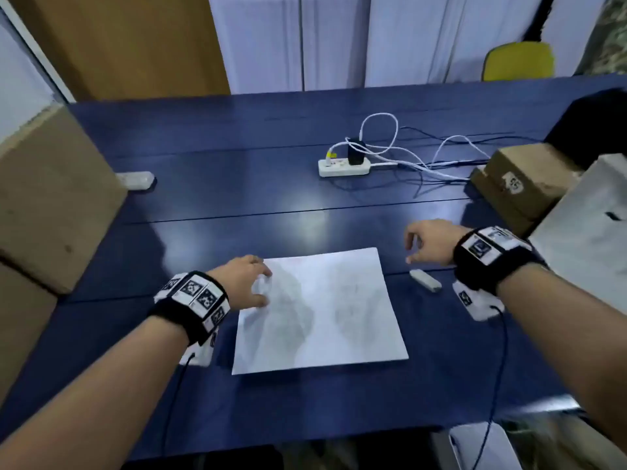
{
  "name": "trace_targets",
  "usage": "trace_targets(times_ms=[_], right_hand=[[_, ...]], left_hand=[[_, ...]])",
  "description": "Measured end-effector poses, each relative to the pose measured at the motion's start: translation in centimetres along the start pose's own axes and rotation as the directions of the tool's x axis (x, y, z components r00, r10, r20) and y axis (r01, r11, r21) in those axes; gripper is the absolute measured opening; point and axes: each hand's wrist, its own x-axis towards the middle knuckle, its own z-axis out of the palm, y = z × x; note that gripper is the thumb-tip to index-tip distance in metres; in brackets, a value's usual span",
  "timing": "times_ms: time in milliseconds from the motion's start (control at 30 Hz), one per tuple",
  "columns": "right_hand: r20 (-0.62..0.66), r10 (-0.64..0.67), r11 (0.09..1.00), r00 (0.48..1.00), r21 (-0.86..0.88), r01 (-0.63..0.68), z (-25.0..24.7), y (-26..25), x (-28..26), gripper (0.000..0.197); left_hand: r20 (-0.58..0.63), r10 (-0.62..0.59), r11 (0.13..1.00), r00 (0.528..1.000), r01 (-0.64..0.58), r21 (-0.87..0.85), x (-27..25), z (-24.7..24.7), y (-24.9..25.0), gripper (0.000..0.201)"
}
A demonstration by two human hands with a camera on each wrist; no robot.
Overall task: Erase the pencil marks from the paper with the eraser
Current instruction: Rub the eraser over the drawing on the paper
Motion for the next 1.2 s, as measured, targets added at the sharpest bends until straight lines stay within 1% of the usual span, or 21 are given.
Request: trace_targets(times_ms=[67,133,167,267,333,367,400,467,500,567,667,700,767,833,900,967,1067,1133,1200], right_hand=[[0.079,0.022,0.997,0.997,-0.080,-0.015,1.4,-0.3,0.3,0.039],[0.163,0.064,0.992,0.984,-0.114,-0.046,2.5,-0.6,0.3,0.048],[0.176,0.075,0.991,0.981,-0.119,-0.054,2.9,-0.6,0.2,0.048],[0.146,0.116,0.985,0.982,-0.142,-0.095,3.9,-0.9,-0.7,0.044],[0.085,0.102,0.987,0.991,-0.134,-0.090,3.8,-1.2,-0.9,0.034],[0.042,0.072,0.990,0.997,-0.122,-0.066,3.6,-1.5,-1.0,0.026],[-0.004,0.026,0.993,1.000,-0.118,-0.026,3.3,-2.2,-1.0,0.024],[-0.092,-0.102,0.984,0.991,-0.154,0.087,2.4,-4.2,-1.0,0.030],[-0.134,-0.170,0.979,0.976,-0.135,0.152,2.0,-5.4,-0.9,0.033],[-0.186,-0.277,0.961,0.943,-0.034,0.276,1.7,-8.5,-0.4,0.035],[-0.192,-0.338,0.909,0.921,0.186,0.373,2.3,-13.3,0.6,0.032],[-0.187,-0.354,0.897,0.916,0.209,0.390,2.8,-14.7,0.9,0.028],[-0.168,-0.391,0.894,0.905,0.167,0.417,3.9,-17.2,1.9,0.025],[-0.130,-0.416,0.897,0.900,0.103,0.430,5.0,-19.2,2.9,0.029],[-0.101,-0.414,0.904,0.905,0.072,0.422,5.7,-20.7,3.7,0.033],[-0.084,-0.400,0.913,0.913,0.047,0.405,5.9,-21.8,4.3,0.036],[-0.092,-0.373,0.925,0.923,0.047,0.378,6.1,-22.7,5.2,0.040],[-0.111,-0.372,0.924,0.922,0.056,0.379,6.3,-22.9,5.5,0.042],[-0.110,-0.402,0.912,0.909,0.046,0.408,6.6,-22.9,5.0,0.040]], left_hand=[[-0.013,-0.015,1.000,1.000,0.015,0.026,0.1,0.8,0.0,0.062],[-0.026,-0.015,0.999,1.000,0.016,0.045,-0.3,1.1,0.1,0.063],[-0.031,0.002,0.998,1.000,0.000,0.058,-0.2,1.1,0.3,0.063],[-0.039,0.015,0.997,0.999,-0.012,0.073,-0.9,1.2,0.2,0.066],[-0.035,0.009,0.999,0.999,-0.007,0.050,-0.9,1.0,-0.3,0.073],[-0.032,0.011,0.999,0.999,-0.010,0.037,-0.8,0.9,-0.7,0.077],[-0.035,0.018,1.000,0.999,-0.017,0.019,-1.0,0.8,-1.2,0.081],[-0.081,0.046,0.999,0.996,-0.045,0.009,-1.1,0.5,-2.1,0.090],[-0.092,0.054,0.998,0.994,-0.052,0.031,-1.2,0.3,-2.5,0.096],[-0.055,0.046,0.994,0.997,-0.041,0.103,-1.4,0.1,-3.4,0.109],[0.031,0.033,0.982,0.999,-0.038,0.182,-1.4,0.3,-4.5,0.115],[0.048,0.034,0.981,0.998,-0.043,0.191,-1.3,0.5,-4.7,0.114],[0.072,0.031,0.981,0.997,-0.044,0.189,-1.0,0.9,-4.9,0.113],[0.098,0.019,0.984,0.995,-0.036,0.173,-0.7,1.5,-4.8,0.116],[0.119,-0.001,0.984,0.993,-0.021,0.179,-0.7,2.1,-4.7,0.120],[0.127,-0.018,0.986,0.992,-0.004,0.168,-0.6,2.4,-4.6,0.120],[0.132,-0.023,0.988,0.991,0.003,0.155,-0.7,2.4,-4.4,0.121],[0.137,-0.024,0.988,0.990,0.003,0.152,-0.6,2.4,-4.5,0.122],[0.133,-0.028,0.989,0.991,0.007,0.150,-0.4,2.5,-4.6,0.123]])
